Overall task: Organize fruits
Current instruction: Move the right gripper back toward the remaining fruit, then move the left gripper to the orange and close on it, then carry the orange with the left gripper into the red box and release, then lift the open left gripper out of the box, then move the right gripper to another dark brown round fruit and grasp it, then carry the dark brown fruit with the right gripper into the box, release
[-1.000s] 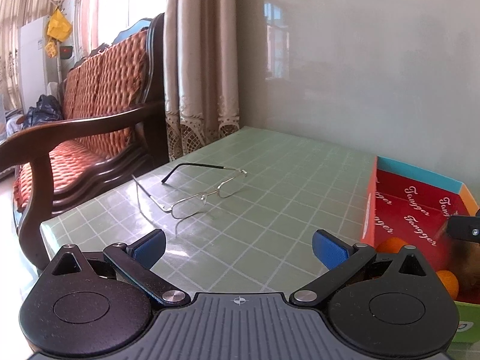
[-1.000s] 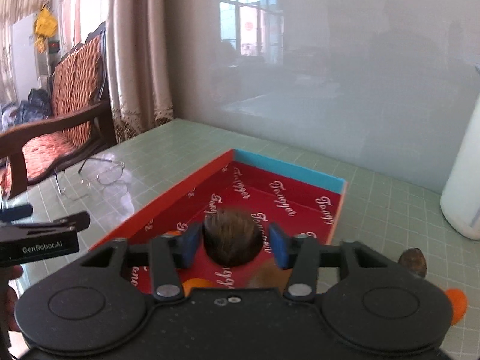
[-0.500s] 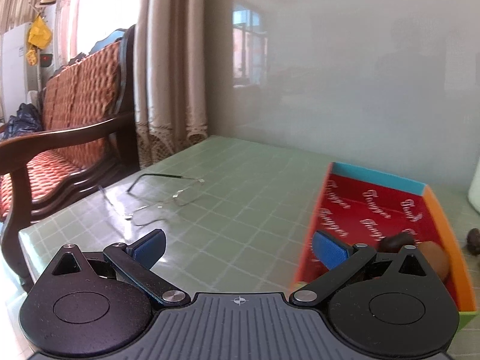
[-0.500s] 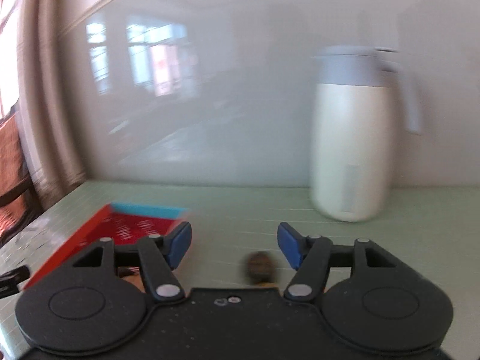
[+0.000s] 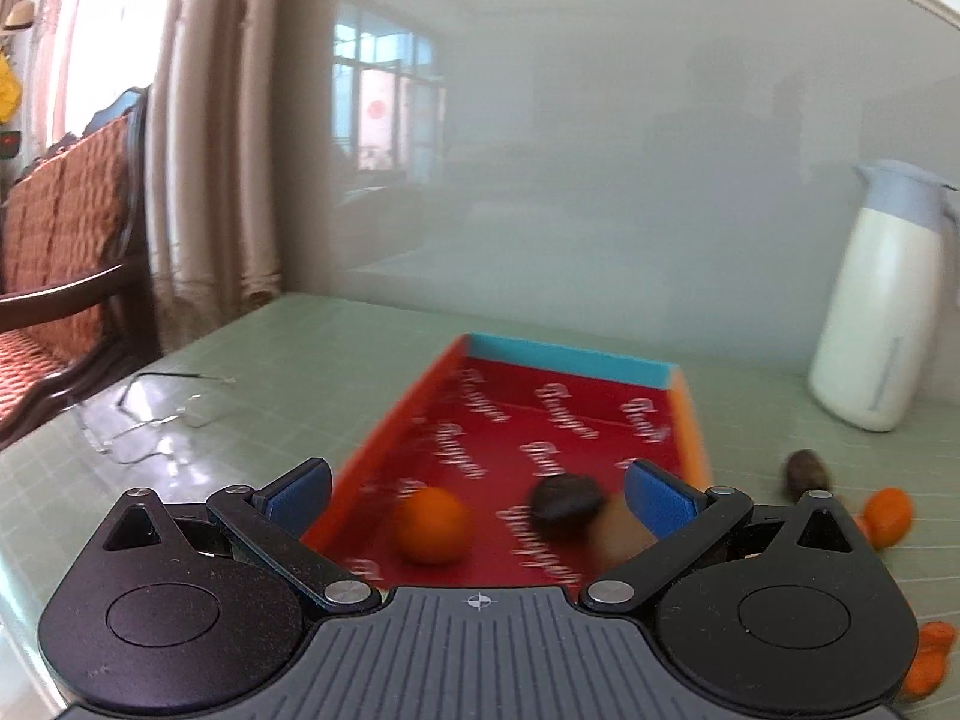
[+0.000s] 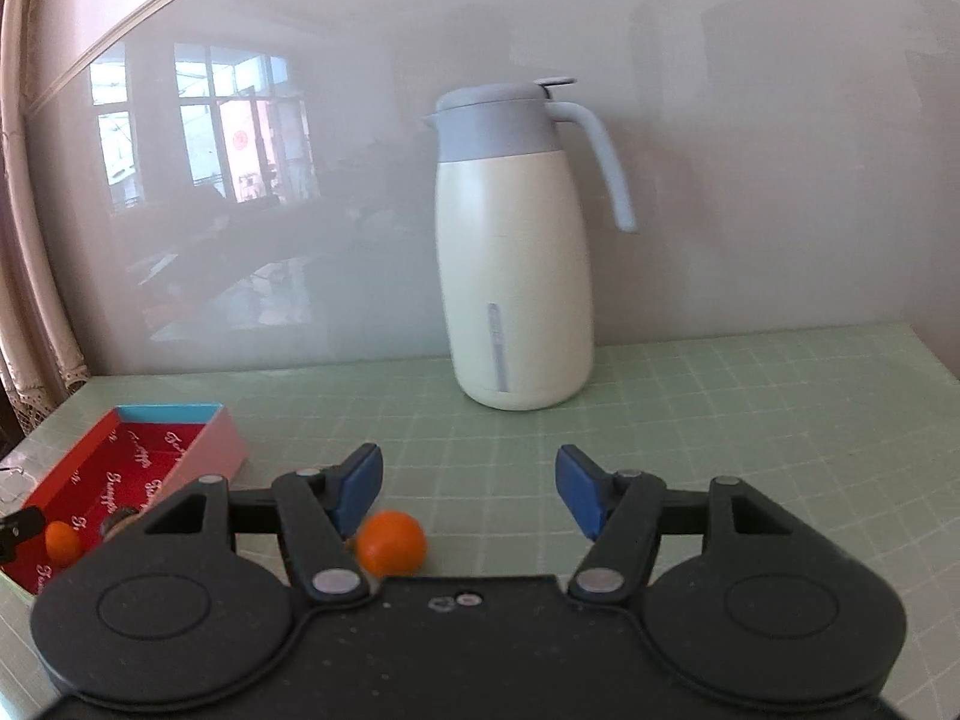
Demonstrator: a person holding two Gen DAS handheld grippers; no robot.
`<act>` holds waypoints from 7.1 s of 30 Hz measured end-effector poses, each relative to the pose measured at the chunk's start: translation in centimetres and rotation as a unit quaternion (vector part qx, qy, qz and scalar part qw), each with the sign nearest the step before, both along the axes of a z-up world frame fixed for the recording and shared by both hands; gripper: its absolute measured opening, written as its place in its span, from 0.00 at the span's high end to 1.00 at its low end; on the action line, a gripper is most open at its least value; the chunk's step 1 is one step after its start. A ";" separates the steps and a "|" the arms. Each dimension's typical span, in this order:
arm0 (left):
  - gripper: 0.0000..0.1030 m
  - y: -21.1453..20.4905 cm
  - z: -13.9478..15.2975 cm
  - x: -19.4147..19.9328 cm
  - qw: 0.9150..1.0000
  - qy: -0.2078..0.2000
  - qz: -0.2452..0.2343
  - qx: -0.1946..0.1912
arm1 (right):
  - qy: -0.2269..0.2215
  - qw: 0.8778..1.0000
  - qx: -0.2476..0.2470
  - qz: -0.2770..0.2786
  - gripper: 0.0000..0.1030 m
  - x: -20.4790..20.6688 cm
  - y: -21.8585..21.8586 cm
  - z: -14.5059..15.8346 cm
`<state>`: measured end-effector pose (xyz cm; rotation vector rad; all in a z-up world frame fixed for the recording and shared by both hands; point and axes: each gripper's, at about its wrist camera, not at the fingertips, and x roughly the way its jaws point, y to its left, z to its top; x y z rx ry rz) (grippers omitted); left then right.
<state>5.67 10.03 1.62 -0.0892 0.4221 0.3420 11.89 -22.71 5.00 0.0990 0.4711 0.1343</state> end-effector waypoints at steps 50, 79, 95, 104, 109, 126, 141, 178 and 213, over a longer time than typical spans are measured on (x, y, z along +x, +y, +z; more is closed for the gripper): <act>0.51 -22.6 -4.1 12.2 0.966 0.121 -0.227 0.021 | 0.037 0.987 -0.012 -0.158 0.35 -1.0 -16.8 -3.7; 0.60 -16.7 1.1 5.5 0.974 0.047 -0.217 0.037 | 0.047 0.990 -0.007 -0.132 0.35 0.3 -13.1 -3.3; 0.60 -4.4 1.0 5.1 0.994 0.046 -0.092 0.022 | 0.054 0.994 -0.020 -0.097 0.35 1.6 -8.5 -3.3; 0.60 -1.6 -0.2 5.7 0.996 0.067 -0.054 0.009 | 0.056 0.994 -0.023 -0.091 0.35 1.9 -7.6 -3.3; 0.56 -2.1 -0.4 5.5 0.996 0.065 -0.052 0.015 | 0.056 0.994 -0.023 -0.093 0.35 1.7 -8.0 -3.4; 0.02 -5.0 0.3 4.7 0.995 0.035 -0.055 0.072 | 0.056 0.993 -0.021 -0.099 0.33 1.4 -8.8 -3.4; 0.00 -3.7 0.4 4.4 0.997 0.029 -0.052 0.056 | 0.059 0.994 -0.026 -0.092 0.25 2.1 -7.4 -3.6; 0.00 11.9 -1.7 0.8 0.996 0.023 0.081 -0.019 | 0.067 0.996 -0.034 0.041 0.31 9.4 9.4 -5.1; 0.00 16.7 -2.2 -2.0 0.991 0.028 0.131 -0.016 | 0.085 0.991 -0.063 0.087 0.62 9.6 14.4 -3.7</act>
